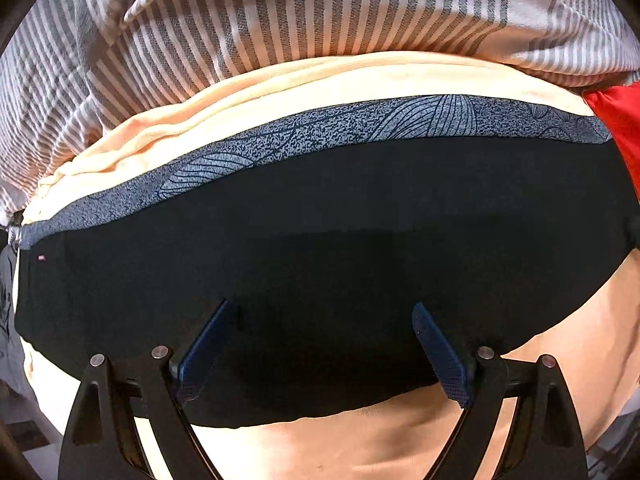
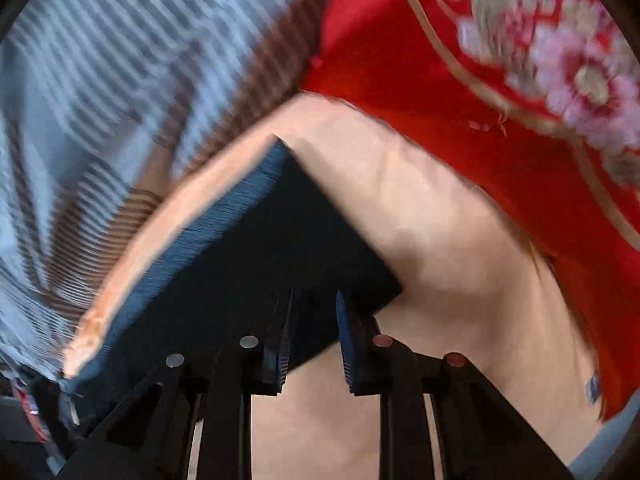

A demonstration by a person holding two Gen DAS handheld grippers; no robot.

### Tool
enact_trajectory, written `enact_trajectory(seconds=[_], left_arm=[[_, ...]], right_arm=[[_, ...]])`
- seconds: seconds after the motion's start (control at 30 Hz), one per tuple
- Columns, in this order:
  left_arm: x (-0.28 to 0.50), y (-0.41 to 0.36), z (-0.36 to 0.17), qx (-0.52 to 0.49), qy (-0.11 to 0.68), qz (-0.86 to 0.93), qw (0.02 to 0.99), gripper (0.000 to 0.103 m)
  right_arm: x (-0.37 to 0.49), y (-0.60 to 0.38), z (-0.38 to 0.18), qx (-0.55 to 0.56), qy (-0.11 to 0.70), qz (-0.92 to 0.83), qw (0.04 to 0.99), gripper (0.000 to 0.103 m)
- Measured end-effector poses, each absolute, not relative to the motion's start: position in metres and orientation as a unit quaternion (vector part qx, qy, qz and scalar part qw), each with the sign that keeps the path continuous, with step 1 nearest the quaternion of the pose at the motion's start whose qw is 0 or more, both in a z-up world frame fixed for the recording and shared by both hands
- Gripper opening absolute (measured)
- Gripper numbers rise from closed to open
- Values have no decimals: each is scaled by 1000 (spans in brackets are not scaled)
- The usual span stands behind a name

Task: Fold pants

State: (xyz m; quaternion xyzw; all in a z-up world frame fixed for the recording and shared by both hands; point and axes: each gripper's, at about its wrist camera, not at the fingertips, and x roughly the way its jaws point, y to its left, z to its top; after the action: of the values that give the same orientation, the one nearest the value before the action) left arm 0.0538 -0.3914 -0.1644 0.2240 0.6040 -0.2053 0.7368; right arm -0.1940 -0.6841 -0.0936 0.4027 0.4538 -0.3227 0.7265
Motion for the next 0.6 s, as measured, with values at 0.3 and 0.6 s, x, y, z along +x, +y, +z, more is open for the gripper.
enact_trajectory(seconds=[0.3, 0.6], left_arm=[[46, -399, -168, 262, 574, -206, 748, 99], [38, -403, -169, 263, 569, -207, 751, 99]], right_arm=[[-250, -683, -94, 544, 352, -287, 706, 45], [-226, -677, -136, 594, 307, -220, 710, 45]])
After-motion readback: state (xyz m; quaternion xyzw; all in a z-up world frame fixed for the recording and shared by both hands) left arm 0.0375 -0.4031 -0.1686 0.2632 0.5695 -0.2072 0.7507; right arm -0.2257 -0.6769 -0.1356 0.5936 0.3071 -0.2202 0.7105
